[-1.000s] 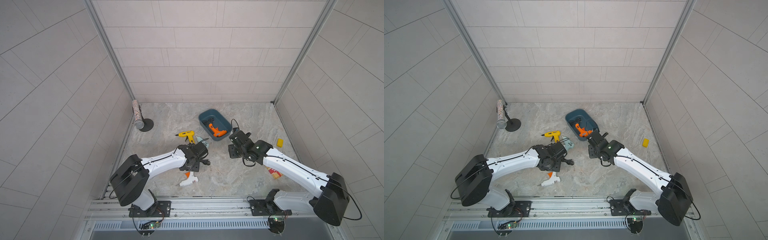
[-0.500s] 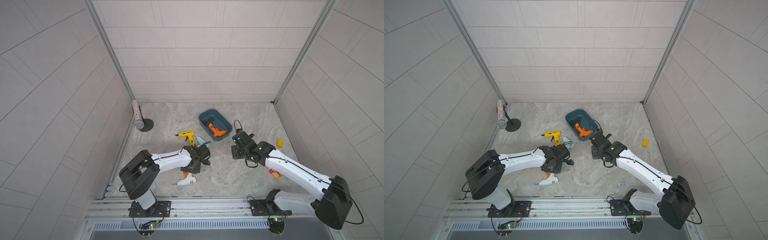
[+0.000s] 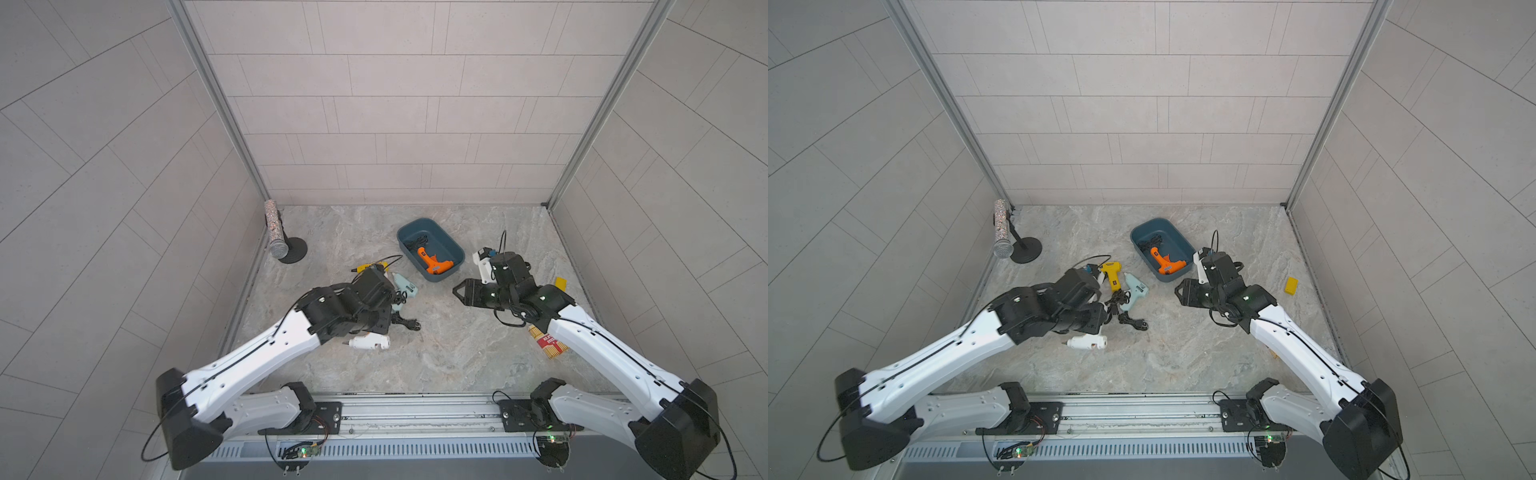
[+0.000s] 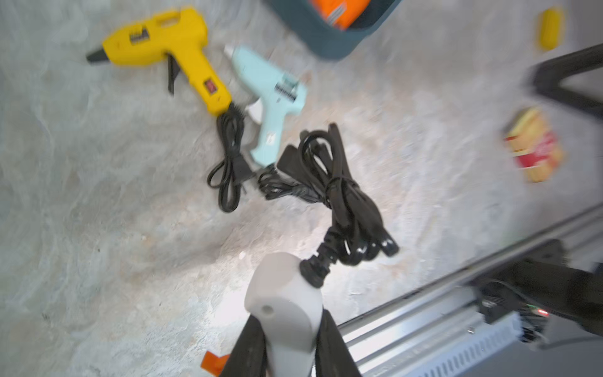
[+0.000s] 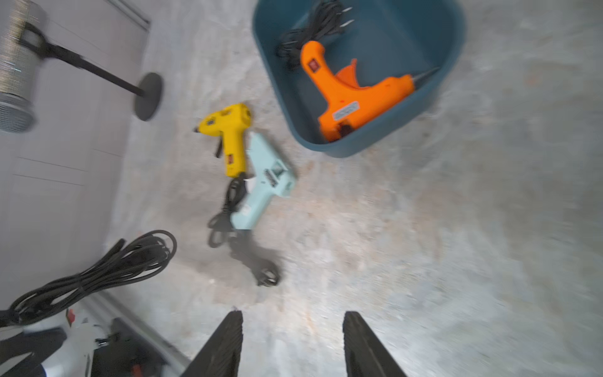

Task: Put the hot melt glue gun into the storage box
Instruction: Pick up the hot melt adhesive gun from the center of the board.

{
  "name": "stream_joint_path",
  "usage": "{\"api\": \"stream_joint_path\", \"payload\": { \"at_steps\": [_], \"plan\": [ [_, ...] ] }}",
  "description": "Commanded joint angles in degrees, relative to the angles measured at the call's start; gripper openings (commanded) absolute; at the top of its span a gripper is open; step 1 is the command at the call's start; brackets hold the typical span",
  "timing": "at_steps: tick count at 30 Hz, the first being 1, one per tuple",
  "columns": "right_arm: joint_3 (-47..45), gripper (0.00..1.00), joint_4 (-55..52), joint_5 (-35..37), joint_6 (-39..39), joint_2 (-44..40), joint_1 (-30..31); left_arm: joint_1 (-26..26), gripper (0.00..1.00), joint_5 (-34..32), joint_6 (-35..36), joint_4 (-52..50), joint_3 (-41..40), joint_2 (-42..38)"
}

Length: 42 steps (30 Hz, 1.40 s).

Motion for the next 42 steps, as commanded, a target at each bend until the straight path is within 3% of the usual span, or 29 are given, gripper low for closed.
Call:
{"api": "stream_joint_path", "payload": {
  "at_steps": [1, 5, 9, 14, 24, 32, 38, 42],
  "plan": [
    [-6.46, 0.55, 29.27, -22.14, 19.47, 3.39, -0.31, 4.29, 0.10, 7.57, 7.77, 2.03, 0.71, -5.26],
    [-11.43, 0.57, 65.73, -25.43, 43.55, 12.16, -0.24, 11.24, 0.10, 18.58, 10.25, 12.86, -2.53, -8.00],
    [-10.36, 0.59, 100.88, -22.56, 68.26, 26.47, 0.60, 17.08, 0.10, 29.83, 8.11, 27.12, -6.74, -7.05],
    [-4.55, 0.62, 101.88, -21.09, 71.84, 31.43, 5.12, 21.66, 0.09, 37.12, 2.98, 42.62, -9.24, -4.07],
    [-3.85, 0.62, 101.87, -20.12, 73.58, 34.02, 8.35, 30.35, 0.04, 41.27, -2.22, 56.76, -8.09, 0.96],
    [-3.32, 0.65, 101.87, -17.99, 76.02, 34.32, 10.44, 33.45, 0.02, 41.25, -9.36, 68.63, -7.97, 5.61],
    [-1.33, 0.74, 101.86, -16.33, 78.67, 35.83, 11.90, 34.07, 0.02, 40.56, -12.58, 73.86, -8.14, 8.14],
    [-0.04, 0.80, 101.96, -11.46, 81.17, 37.06, 12.97, 34.10, 0.02, 40.39, -14.72, 77.61, -9.10, 9.42]
  ]
}}
